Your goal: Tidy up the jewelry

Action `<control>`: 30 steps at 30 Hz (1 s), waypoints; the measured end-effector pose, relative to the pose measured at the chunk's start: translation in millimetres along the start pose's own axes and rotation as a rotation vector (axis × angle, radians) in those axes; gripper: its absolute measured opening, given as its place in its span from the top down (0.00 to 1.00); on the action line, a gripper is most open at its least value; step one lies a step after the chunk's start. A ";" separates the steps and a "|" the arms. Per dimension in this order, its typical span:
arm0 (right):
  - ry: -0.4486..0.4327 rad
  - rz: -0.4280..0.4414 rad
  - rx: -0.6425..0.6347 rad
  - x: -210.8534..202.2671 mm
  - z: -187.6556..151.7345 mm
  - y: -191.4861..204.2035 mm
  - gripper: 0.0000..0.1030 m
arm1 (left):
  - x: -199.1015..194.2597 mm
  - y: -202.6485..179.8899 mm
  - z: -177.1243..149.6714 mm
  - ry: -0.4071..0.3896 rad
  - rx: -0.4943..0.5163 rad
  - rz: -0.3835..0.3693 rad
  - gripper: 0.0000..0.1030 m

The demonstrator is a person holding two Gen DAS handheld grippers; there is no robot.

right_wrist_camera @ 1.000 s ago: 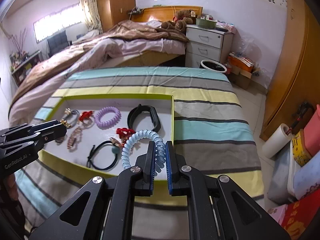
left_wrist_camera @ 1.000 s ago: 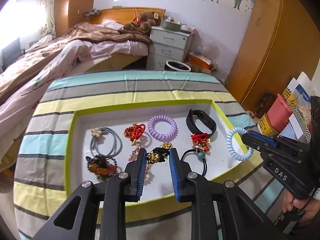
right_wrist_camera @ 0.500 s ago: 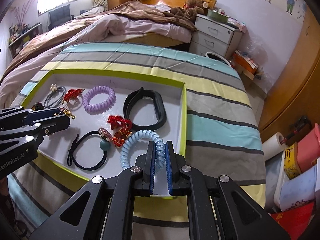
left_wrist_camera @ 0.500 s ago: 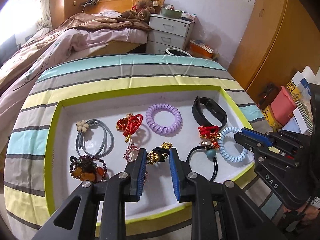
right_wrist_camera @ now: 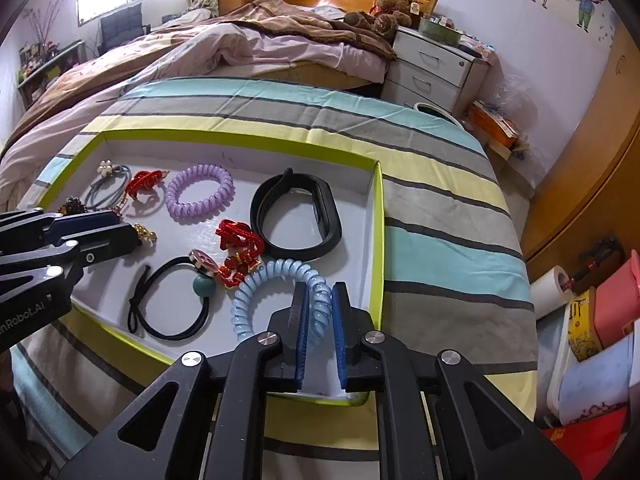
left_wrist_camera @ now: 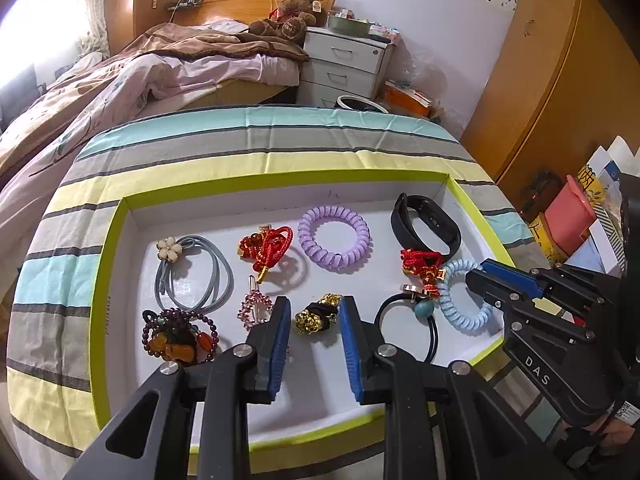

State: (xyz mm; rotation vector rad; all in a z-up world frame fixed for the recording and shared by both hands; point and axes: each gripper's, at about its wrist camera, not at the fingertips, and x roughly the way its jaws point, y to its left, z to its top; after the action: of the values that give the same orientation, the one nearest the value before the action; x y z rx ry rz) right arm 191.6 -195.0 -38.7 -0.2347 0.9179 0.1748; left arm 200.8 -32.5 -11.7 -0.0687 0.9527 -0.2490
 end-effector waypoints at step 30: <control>-0.219 0.150 0.159 -67.3 -43.4 15.6 0.57 | -77.4 -12.7 -59.9 -0.177 -0.056 0.200 0.55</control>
State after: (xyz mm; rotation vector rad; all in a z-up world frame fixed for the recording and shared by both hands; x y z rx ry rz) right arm 114.4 -195.3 -12.1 0.0012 0.7268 0.2596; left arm 106.9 -23.1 17.5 -0.0453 0.7842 -0.0306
